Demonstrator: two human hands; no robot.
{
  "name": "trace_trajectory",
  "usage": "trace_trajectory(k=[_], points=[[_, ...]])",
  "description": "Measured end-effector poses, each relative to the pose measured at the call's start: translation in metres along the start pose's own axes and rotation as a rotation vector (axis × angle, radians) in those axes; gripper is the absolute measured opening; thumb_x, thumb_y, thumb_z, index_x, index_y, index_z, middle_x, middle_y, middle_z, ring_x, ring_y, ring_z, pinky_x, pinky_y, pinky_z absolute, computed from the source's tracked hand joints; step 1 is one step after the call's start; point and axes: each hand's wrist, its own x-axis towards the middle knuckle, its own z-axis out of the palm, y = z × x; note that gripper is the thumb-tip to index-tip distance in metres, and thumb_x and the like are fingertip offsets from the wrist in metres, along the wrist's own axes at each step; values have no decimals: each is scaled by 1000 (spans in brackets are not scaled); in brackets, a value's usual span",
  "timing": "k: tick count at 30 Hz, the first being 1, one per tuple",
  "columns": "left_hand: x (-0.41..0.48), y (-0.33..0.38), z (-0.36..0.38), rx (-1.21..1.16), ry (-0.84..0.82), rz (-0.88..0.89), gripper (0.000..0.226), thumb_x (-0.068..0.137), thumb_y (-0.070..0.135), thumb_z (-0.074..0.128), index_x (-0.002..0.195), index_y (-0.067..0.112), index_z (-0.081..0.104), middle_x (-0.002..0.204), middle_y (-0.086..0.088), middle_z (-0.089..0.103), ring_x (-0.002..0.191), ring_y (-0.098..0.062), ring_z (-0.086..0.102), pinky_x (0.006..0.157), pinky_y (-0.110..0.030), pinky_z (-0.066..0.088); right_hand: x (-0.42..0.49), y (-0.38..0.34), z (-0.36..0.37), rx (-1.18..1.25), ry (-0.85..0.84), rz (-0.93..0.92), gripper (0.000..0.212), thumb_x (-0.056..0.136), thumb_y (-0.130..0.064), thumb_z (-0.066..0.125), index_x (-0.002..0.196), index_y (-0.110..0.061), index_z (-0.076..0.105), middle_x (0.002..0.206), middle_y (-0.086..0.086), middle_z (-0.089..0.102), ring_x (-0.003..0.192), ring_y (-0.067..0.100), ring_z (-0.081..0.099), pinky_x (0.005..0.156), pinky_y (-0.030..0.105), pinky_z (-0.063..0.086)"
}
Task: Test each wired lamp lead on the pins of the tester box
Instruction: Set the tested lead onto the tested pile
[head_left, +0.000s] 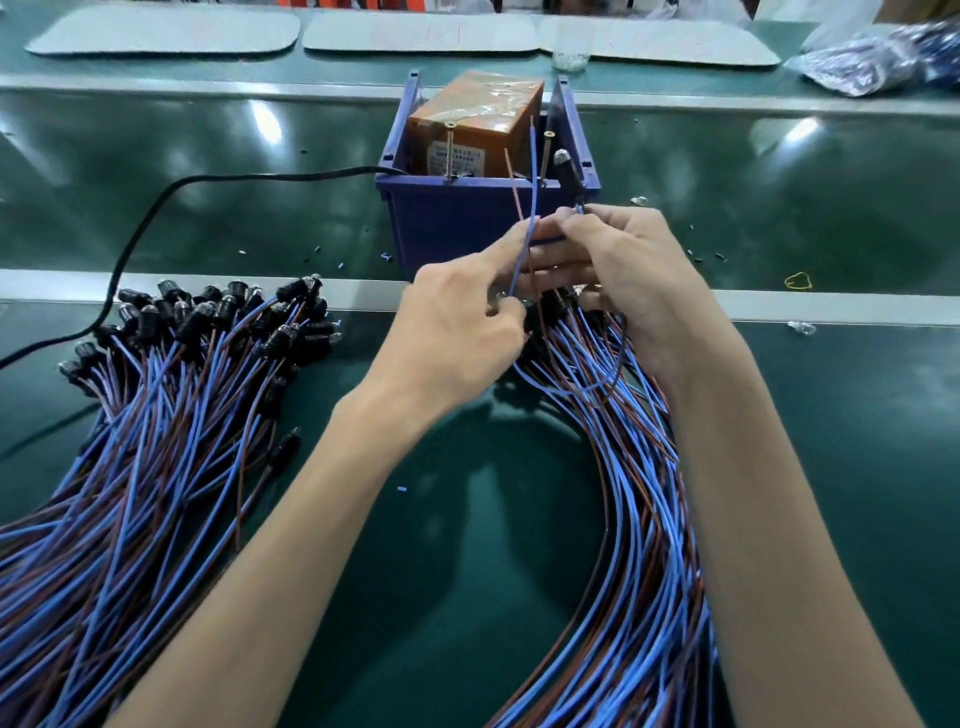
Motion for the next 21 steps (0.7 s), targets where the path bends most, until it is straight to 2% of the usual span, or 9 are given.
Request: trace_trajectory(k=[4,7,10,12,14,16,18,21], points=[[2,1,1,-110,12,-77,56,72,35,45,127,37,57,89,6,70,85,-25,69,87,-41,54,-1,0,-1,-5,-1,2,32,102,-24,42,84,-15,67,79,-5,75,66,5,71,40,9,33],[4,-2,3,-47,93,-98,48,80,41,57,126,28,56,88,6,70,84,-27,70,88,-41,53,-2,-2,-1,-36,-11,-6,32,101,-26,42,85,-15,68,80,-5,76,70,6,72,42,8,35],[4,-7,-1,-4,155,-123,43,86,30,65,126,24,53,89,8,72,85,-28,70,86,-42,53,-3,-2,-2,-93,-8,-26,32,101,-28,43,85,-17,68,83,-5,76,78,8,73,44,6,36],[5,-10,-3,13,179,-137,49,84,22,64,130,22,48,88,9,72,86,-27,70,87,-42,53,-2,-2,-2,-121,-8,-36,33,102,-30,42,84,-19,68,83,-6,76,79,6,72,46,5,38],[6,-12,-5,104,202,-150,67,82,19,62,142,17,34,86,10,71,88,-26,69,90,-40,51,-1,-1,-3,-128,13,-51,36,102,-33,41,83,-20,68,82,-8,76,77,4,70,51,7,41],[6,-14,-6,255,218,-178,91,79,17,60,152,13,7,89,10,70,92,-24,66,90,-36,49,2,0,-6,-103,72,-83,38,102,-34,41,81,-19,69,76,-6,75,72,2,66,56,9,42],[4,-17,-7,353,229,-193,107,77,14,60,149,11,-19,97,8,69,92,-26,63,82,-32,45,5,2,-9,-91,151,-100,41,102,-36,42,78,-18,71,67,-6,72,63,-3,59,61,10,42],[1,-18,-9,456,290,-196,113,74,11,58,143,9,-32,105,-2,67,84,-31,62,73,-34,40,8,5,-15,-137,250,-63,47,101,-41,40,75,-18,72,57,-9,64,54,-6,50,65,19,39]])
